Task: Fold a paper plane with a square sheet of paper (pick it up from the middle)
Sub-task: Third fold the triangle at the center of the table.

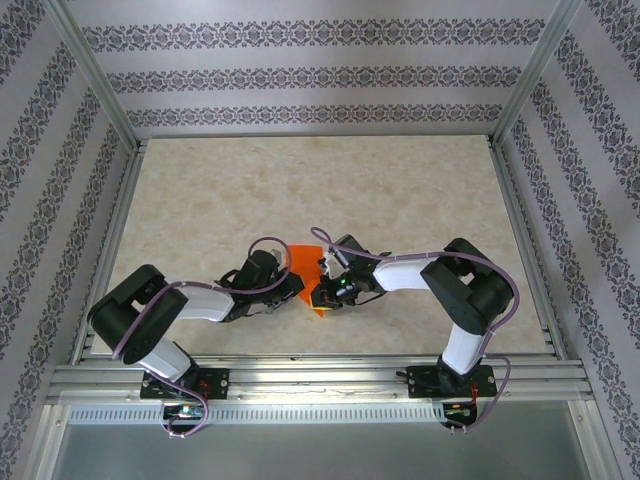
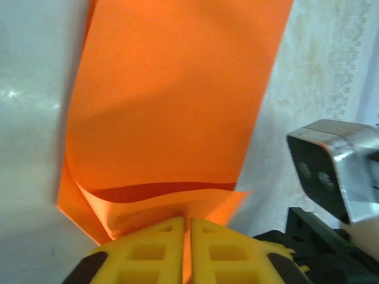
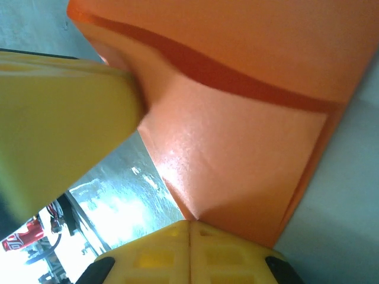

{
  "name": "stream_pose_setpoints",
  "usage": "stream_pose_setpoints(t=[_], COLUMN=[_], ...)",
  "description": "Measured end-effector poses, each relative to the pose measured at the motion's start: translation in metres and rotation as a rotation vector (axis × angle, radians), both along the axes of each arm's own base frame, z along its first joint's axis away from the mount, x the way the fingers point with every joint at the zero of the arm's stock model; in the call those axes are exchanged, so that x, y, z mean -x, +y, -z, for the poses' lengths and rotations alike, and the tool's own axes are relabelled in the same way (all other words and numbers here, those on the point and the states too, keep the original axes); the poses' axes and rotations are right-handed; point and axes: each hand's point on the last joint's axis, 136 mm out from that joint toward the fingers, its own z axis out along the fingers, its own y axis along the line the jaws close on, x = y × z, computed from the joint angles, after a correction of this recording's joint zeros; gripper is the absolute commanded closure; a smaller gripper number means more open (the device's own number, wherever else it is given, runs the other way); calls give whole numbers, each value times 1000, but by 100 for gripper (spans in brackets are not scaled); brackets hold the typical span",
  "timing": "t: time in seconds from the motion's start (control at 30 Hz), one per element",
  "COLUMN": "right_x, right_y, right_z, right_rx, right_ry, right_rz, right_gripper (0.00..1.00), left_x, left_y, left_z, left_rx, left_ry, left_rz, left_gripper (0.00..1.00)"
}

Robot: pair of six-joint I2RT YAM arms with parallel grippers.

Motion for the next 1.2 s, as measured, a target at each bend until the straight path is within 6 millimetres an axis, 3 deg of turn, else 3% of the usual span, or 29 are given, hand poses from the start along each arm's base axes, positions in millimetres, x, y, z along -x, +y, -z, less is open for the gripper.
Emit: stream_pose_setpoints(t=[0.23, 0.8, 1.2], right_x=[0, -1, -1], right_y=[-1, -3, -3], right_z=[0, 0, 0], right_rx=[-7, -12, -9], right_ry=[-20, -33, -46], right_rz=[-22, -43, -55], right_gripper=[94, 97, 100], left_x=[6, 14, 10], left_y=[2, -10, 5], left_z=[-23, 10, 16], left_rx=[4, -58, -59], left_ry=[-32, 70, 98], left_rz=[19, 75, 45], left_gripper=[91, 93, 96])
